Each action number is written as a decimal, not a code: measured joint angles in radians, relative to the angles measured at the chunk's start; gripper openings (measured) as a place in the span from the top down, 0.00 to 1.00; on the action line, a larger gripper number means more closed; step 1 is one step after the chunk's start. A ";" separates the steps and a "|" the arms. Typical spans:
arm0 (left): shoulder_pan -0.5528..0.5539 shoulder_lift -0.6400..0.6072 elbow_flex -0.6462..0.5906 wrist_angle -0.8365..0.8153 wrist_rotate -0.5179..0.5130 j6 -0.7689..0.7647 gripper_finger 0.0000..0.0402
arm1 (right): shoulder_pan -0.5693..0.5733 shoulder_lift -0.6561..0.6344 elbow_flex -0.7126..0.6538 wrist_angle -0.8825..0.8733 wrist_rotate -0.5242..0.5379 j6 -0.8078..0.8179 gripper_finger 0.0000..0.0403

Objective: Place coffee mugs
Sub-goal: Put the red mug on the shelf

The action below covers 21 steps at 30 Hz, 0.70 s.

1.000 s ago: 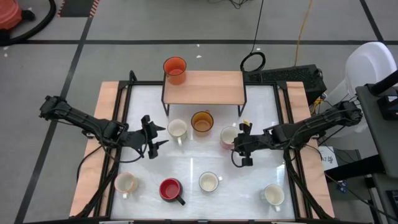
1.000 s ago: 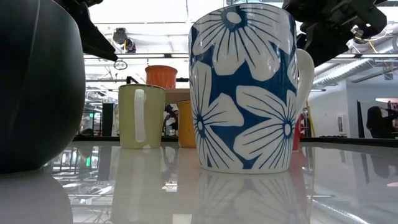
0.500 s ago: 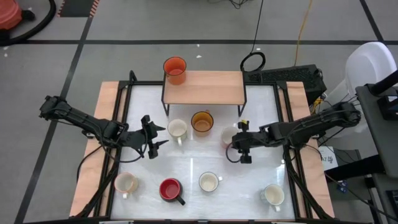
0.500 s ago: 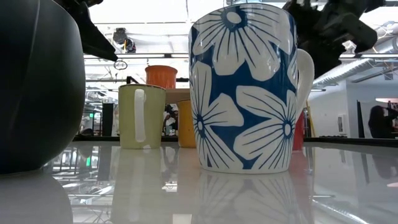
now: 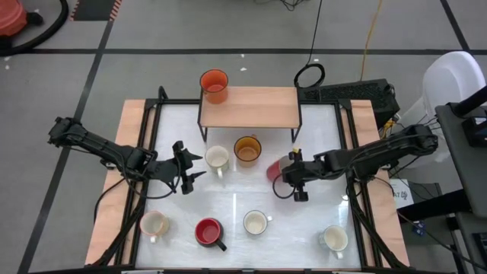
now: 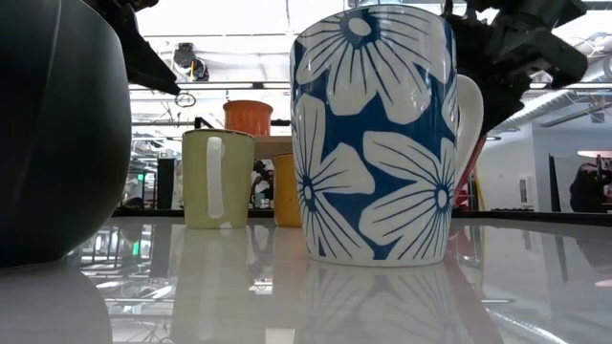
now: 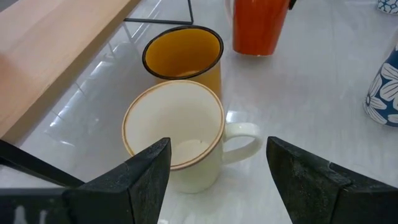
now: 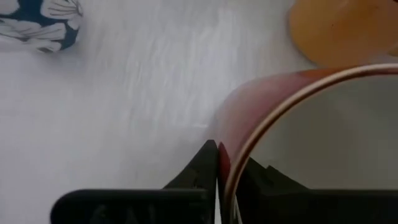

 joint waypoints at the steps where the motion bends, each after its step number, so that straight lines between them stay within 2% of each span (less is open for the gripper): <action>1: 0.000 0.000 0.000 0.000 0.000 0.000 0.33 | 0.000 -0.008 0.000 -0.001 -0.002 0.000 0.97; 11: 0.000 0.000 0.000 0.001 0.000 0.000 0.33 | 0.000 -0.042 0.055 0.000 0.006 -0.048 0.97; 15: 0.000 0.000 0.000 0.001 0.000 0.000 0.33 | 0.000 -0.042 0.143 -0.032 0.007 -0.087 0.97; 21: 0.000 0.000 0.000 0.002 0.000 0.000 0.33 | -0.001 -0.037 0.328 -0.215 0.057 -0.148 0.97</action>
